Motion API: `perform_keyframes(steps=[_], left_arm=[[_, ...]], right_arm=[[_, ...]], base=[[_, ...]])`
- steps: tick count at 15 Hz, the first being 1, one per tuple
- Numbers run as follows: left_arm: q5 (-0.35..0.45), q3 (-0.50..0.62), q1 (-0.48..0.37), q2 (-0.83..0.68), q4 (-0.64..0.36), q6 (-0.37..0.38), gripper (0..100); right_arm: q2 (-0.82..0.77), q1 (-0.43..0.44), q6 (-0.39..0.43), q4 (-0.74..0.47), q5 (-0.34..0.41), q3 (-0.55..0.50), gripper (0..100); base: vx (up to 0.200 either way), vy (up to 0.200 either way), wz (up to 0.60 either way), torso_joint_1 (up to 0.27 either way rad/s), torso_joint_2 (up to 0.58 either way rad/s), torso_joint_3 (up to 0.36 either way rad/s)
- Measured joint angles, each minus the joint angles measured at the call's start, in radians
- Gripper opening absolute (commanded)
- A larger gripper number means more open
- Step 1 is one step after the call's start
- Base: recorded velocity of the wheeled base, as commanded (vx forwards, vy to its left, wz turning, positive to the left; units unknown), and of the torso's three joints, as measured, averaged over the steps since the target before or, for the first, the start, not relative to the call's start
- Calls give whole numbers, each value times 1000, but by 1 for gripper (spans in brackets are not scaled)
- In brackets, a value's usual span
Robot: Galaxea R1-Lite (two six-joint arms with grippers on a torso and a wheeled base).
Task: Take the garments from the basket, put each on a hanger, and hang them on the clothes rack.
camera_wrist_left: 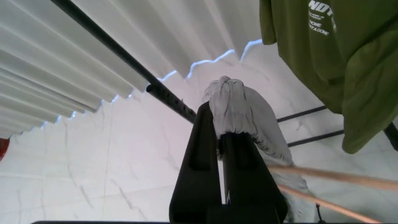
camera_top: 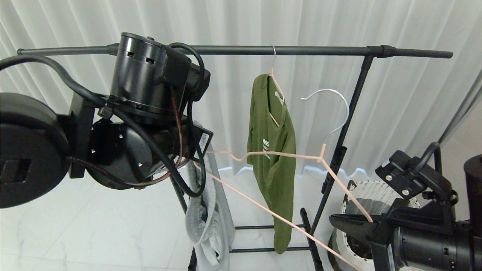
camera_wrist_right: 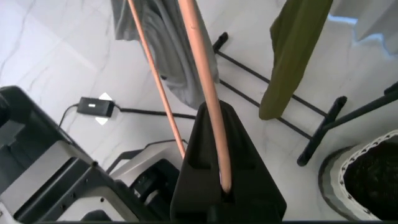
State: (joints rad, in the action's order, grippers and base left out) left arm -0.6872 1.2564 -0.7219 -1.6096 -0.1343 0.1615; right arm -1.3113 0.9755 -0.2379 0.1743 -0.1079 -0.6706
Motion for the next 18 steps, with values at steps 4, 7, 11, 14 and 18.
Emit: perform_keyframes(steps=[4, 7, 11, 14, 18], left_arm=[[2, -6, -2, 4, -10, 0, 0], [2, -9, -2, 5, -10, 2, 0], [3, -9, 4, -11, -9, -4, 0], [3, 15, 8, -37, -8, -39, 0], [2, 31, 24, -59, -9, -59, 0]], right_arm=[[-51, 3, -57, 41, -80, 0, 0], [-74, 3, -98, 74, -123, -5, 0], [-94, 1, -126, 103, -165, -16, 0], [-100, 27, -131, 116, -165, -22, 0], [-109, 179, -210, 129, -161, -20, 0]], base=[[0, 0, 0, 0, 0, 0], [0, 0, 0, 0, 0, 0], [0, 0, 0, 0, 0, 0], [0, 0, 0, 0, 0, 0], [0, 0, 0, 0, 0, 0]])
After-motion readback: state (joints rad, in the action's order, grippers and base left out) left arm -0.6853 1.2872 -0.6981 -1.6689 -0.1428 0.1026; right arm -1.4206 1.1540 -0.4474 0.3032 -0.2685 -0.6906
